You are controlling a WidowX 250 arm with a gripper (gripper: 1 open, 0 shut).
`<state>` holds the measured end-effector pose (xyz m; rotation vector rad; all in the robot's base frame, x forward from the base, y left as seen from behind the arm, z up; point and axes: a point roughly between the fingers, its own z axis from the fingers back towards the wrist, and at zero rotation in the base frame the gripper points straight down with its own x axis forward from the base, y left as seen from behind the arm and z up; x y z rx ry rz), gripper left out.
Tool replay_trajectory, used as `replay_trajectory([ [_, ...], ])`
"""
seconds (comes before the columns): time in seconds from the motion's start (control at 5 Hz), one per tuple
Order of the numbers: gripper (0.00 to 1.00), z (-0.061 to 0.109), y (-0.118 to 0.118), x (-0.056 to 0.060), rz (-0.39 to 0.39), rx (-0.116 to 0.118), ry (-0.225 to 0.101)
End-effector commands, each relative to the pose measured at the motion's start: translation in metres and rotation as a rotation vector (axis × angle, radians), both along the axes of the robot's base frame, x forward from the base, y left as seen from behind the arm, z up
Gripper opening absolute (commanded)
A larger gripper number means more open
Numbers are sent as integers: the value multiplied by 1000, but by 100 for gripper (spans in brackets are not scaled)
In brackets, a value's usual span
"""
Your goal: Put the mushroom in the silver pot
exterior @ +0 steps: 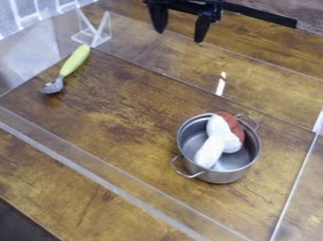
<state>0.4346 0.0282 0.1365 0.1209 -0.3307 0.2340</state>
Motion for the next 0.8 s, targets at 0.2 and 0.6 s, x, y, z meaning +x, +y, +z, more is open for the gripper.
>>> replay_trajectory([
  [0.2, 100, 19, 16, -1, -11, -8, -46],
  [0.6, 100, 23, 13, 3, -67, -36, -48],
])
